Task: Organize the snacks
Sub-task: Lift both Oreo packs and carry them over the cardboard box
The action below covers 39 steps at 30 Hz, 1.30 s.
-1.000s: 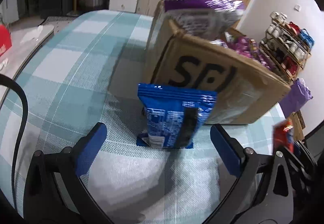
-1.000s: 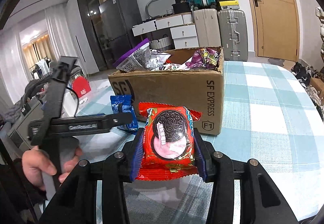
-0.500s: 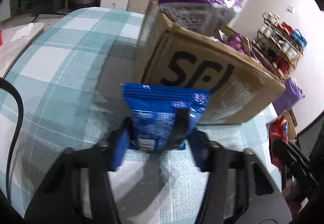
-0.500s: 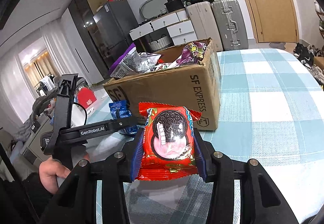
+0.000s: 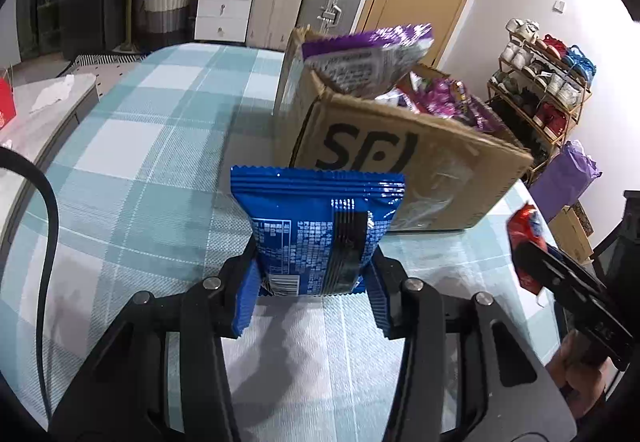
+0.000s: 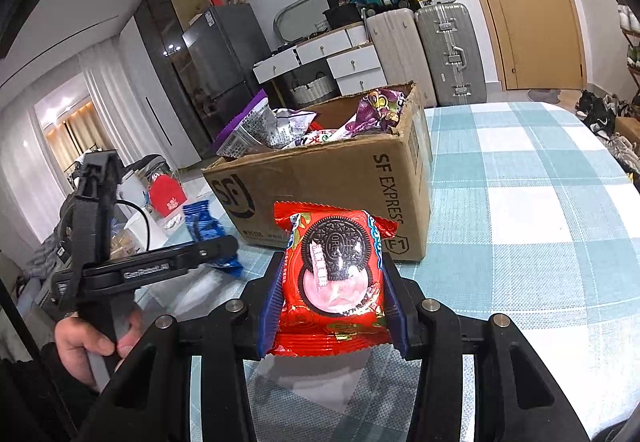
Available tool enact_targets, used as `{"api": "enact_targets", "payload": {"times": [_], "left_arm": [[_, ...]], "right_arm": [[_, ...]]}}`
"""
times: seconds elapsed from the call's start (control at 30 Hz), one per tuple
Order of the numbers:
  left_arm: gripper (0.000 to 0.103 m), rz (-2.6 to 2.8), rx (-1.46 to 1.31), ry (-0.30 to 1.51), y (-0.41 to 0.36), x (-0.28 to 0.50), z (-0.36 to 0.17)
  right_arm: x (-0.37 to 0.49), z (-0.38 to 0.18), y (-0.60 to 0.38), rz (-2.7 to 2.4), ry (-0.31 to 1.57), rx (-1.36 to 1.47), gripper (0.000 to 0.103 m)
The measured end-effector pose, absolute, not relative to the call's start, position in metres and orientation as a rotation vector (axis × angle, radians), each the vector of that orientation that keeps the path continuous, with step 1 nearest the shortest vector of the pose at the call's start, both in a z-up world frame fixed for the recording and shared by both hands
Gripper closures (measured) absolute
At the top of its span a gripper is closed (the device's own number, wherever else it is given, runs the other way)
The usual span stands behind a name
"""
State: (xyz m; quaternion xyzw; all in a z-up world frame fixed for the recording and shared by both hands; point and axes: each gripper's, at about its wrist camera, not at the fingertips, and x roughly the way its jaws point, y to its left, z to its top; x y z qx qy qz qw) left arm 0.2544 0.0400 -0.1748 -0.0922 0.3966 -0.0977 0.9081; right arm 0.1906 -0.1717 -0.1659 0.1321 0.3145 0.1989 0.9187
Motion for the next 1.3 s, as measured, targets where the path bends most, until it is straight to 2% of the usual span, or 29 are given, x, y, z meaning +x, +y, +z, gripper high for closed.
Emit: {"api": "enact_targets", "payload": {"times": [0.43, 1.07, 1.3], "left_arm": [[0.060, -0.241, -0.176, 0.735, 0.053, 0.210, -0.117], [0.060, -0.370, -0.129, 0.592, 0.057, 0.156, 0.040], [0.059, -0.409, -0.088, 0.590, 0.039, 0.159, 0.093]], "right_arm": [[0.182, -0.151, -0.180, 0.390, 0.624, 0.317, 0.058], [0.165, 0.011, -0.195, 0.526, 0.472, 0.427, 0.058], [0.174, 0.066, -0.191, 0.522, 0.440, 0.362, 0.058]]}}
